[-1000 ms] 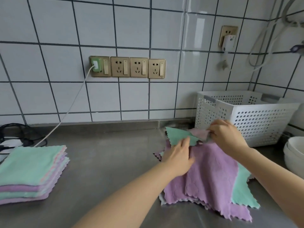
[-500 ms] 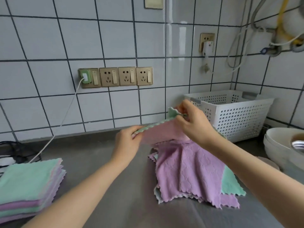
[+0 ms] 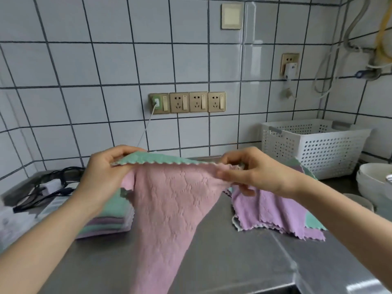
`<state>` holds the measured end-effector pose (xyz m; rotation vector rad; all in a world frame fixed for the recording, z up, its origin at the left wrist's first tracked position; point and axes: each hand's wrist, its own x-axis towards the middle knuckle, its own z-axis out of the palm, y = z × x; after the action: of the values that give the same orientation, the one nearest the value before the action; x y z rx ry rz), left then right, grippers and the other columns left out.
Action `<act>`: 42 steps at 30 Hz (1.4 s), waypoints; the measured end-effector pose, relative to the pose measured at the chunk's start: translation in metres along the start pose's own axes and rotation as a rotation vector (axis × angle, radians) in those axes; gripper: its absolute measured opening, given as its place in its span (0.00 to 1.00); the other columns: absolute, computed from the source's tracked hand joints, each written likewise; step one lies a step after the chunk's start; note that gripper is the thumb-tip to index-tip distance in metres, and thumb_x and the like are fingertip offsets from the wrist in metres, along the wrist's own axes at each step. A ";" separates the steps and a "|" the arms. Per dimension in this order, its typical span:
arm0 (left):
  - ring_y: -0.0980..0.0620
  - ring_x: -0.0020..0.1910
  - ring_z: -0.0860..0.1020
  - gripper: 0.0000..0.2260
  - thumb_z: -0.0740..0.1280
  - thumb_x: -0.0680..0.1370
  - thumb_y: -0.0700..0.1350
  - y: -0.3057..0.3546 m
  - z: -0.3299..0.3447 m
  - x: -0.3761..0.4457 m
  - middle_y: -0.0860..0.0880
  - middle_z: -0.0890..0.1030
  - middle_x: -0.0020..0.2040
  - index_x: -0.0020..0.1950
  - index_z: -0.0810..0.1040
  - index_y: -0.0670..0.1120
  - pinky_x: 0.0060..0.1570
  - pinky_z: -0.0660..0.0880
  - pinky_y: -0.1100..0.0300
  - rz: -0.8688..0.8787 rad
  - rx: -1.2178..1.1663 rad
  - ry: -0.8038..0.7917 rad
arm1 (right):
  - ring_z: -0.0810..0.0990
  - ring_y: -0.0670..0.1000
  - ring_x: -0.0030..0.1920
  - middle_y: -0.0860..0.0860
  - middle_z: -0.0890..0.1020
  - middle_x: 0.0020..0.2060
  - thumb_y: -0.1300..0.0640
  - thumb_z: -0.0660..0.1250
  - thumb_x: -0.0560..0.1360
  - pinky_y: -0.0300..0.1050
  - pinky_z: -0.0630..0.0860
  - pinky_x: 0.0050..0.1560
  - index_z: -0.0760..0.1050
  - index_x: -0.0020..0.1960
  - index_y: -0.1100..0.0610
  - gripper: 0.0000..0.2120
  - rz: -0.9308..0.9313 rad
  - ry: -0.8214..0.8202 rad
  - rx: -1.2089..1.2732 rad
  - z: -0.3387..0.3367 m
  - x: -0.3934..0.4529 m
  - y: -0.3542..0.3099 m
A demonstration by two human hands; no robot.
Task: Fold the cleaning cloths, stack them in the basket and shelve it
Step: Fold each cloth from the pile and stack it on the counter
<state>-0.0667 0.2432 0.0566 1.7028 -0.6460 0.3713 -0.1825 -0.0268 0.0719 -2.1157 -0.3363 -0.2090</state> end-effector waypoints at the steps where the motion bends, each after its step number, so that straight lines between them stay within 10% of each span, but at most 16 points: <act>1: 0.64 0.43 0.79 0.20 0.65 0.73 0.29 -0.003 -0.009 -0.006 0.58 0.85 0.42 0.40 0.84 0.55 0.46 0.75 0.70 -0.014 0.030 -0.013 | 0.63 0.49 0.25 0.54 0.63 0.29 0.54 0.72 0.72 0.39 0.65 0.24 0.73 0.40 0.63 0.14 0.027 -0.037 -0.065 0.002 -0.004 0.000; 6: 0.66 0.40 0.80 0.22 0.69 0.71 0.30 -0.011 -0.040 -0.038 0.59 0.85 0.40 0.38 0.84 0.59 0.41 0.72 0.77 -0.106 0.205 -0.269 | 0.69 0.47 0.31 0.47 0.72 0.32 0.50 0.74 0.70 0.40 0.66 0.34 0.71 0.33 0.56 0.16 -0.039 -0.157 -0.543 0.011 -0.018 0.009; 9: 0.58 0.37 0.81 0.04 0.78 0.65 0.43 -0.005 -0.051 -0.042 0.51 0.85 0.38 0.38 0.85 0.50 0.35 0.74 0.72 -0.238 -0.021 -0.345 | 0.69 0.57 0.33 0.57 0.71 0.32 0.55 0.73 0.72 0.46 0.66 0.35 0.72 0.35 0.65 0.16 0.007 -0.208 -0.169 0.001 -0.025 0.000; 13: 0.49 0.40 0.82 0.31 0.82 0.50 0.55 -0.024 -0.057 -0.027 0.40 0.84 0.45 0.48 0.84 0.40 0.38 0.79 0.62 -0.448 -0.208 -0.382 | 0.73 0.46 0.23 0.51 0.74 0.25 0.62 0.66 0.72 0.35 0.71 0.25 0.75 0.35 0.60 0.08 0.110 -0.024 0.421 0.000 -0.011 0.002; 20: 0.53 0.26 0.73 0.03 0.74 0.71 0.43 -0.116 -0.020 -0.024 0.47 0.74 0.30 0.40 0.82 0.45 0.25 0.73 0.62 -0.531 0.418 -0.281 | 0.67 0.45 0.19 0.46 0.70 0.17 0.55 0.67 0.76 0.37 0.65 0.23 0.70 0.34 0.59 0.14 0.476 0.117 -0.321 0.016 0.020 0.126; 25: 0.48 0.27 0.78 0.05 0.69 0.70 0.36 -0.150 0.025 -0.011 0.48 0.78 0.29 0.37 0.83 0.43 0.28 0.78 0.58 -0.520 0.489 -0.185 | 0.75 0.52 0.19 0.56 0.74 0.24 0.58 0.64 0.77 0.36 0.68 0.19 0.71 0.35 0.59 0.12 0.670 0.131 -0.165 0.037 0.031 0.165; 28: 0.42 0.42 0.81 0.08 0.65 0.71 0.33 -0.164 0.052 0.009 0.43 0.84 0.42 0.42 0.83 0.39 0.39 0.79 0.56 -0.388 0.598 -0.108 | 0.84 0.60 0.33 0.61 0.82 0.34 0.63 0.62 0.77 0.49 0.82 0.35 0.76 0.45 0.67 0.08 0.729 0.311 0.106 0.039 0.052 0.177; 32: 0.42 0.68 0.69 0.25 0.61 0.78 0.41 -0.181 0.069 0.005 0.44 0.69 0.71 0.75 0.61 0.46 0.63 0.69 0.49 -0.217 0.828 -0.211 | 0.82 0.60 0.48 0.55 0.80 0.53 0.56 0.58 0.74 0.56 0.79 0.52 0.71 0.66 0.57 0.21 0.605 0.393 -0.168 0.045 0.066 0.198; 35: 0.52 0.77 0.45 0.30 0.60 0.80 0.47 -0.175 0.078 -0.028 0.55 0.47 0.78 0.78 0.49 0.51 0.75 0.48 0.55 -0.094 0.768 -0.485 | 0.73 0.55 0.65 0.53 0.71 0.67 0.60 0.60 0.77 0.45 0.69 0.64 0.63 0.73 0.56 0.24 0.399 0.241 -0.465 0.067 0.040 0.180; 42: 0.61 0.73 0.32 0.37 0.42 0.67 0.74 -0.143 0.060 -0.104 0.66 0.38 0.74 0.75 0.45 0.64 0.73 0.35 0.56 -0.029 0.848 -0.920 | 0.68 0.51 0.70 0.49 0.73 0.66 0.44 0.53 0.79 0.34 0.55 0.72 0.73 0.65 0.53 0.20 -0.055 -0.136 -0.738 0.106 -0.042 0.157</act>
<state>-0.0697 0.2259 -0.1294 2.7135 -1.2283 -0.2517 -0.1698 -0.0242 -0.1218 -2.8598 -0.4435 -0.2468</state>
